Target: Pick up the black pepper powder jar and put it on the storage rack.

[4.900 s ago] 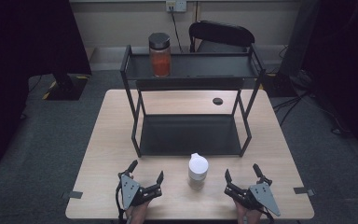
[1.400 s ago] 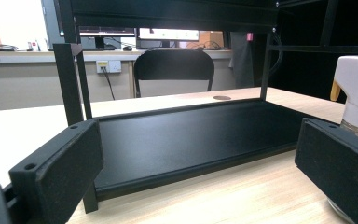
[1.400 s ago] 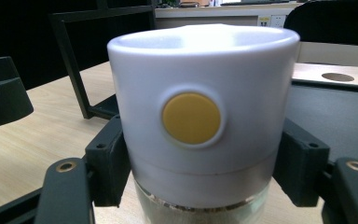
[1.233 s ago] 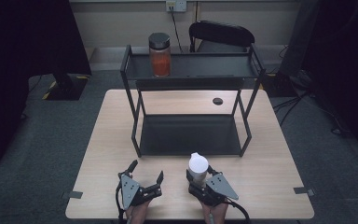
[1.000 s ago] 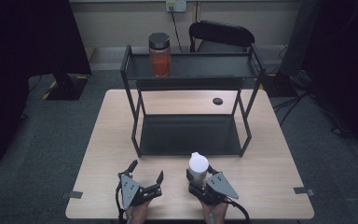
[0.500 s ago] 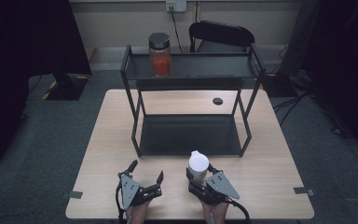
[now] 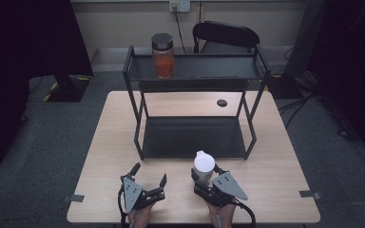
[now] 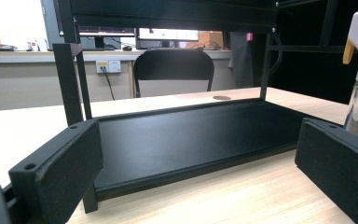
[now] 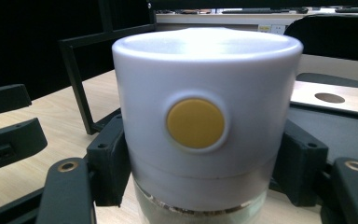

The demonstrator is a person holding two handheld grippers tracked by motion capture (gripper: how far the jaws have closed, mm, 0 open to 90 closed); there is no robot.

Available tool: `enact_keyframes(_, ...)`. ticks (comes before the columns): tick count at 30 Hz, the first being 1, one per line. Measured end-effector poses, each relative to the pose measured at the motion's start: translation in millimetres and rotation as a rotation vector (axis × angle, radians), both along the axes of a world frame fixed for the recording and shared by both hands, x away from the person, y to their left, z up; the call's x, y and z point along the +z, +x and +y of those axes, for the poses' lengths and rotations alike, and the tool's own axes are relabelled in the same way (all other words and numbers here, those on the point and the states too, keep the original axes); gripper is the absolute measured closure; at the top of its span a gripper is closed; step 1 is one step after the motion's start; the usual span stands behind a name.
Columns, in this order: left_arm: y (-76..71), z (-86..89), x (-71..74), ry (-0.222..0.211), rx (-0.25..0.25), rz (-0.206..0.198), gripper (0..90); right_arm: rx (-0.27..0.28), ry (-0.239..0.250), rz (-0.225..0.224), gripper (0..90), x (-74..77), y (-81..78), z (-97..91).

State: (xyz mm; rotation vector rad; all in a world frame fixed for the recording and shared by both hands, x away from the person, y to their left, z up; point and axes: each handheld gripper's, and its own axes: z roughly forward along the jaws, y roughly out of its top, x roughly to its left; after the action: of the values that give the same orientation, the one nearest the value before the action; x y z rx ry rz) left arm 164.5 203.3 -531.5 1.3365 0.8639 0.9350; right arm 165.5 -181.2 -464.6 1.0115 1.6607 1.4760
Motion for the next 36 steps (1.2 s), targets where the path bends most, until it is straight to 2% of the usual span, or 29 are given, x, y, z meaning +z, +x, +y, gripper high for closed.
enact_keyframes(13,0.2,0.4,0.0,0.0,-0.002,0.0,0.3,0.01,-0.01,-0.031,30.4,13.1,1.2,-7.0)
enact_keyframes(20,0.2,0.4,0.0,0.0,-0.002,0.0,0.3,0.029,-0.038,-0.041,30.4,24.2,5.0,-9.4)
enact_keyframes(25,0.2,0.4,0.0,0.0,-0.002,0.0,0.3,0.032,-0.026,-0.036,30.4,31.1,7.7,-10.3)
enact_keyframes(36,0.2,0.5,0.2,0.001,-0.003,0.001,0.3,0.049,-0.02,-0.064,30.4,52.8,14.0,-12.9)
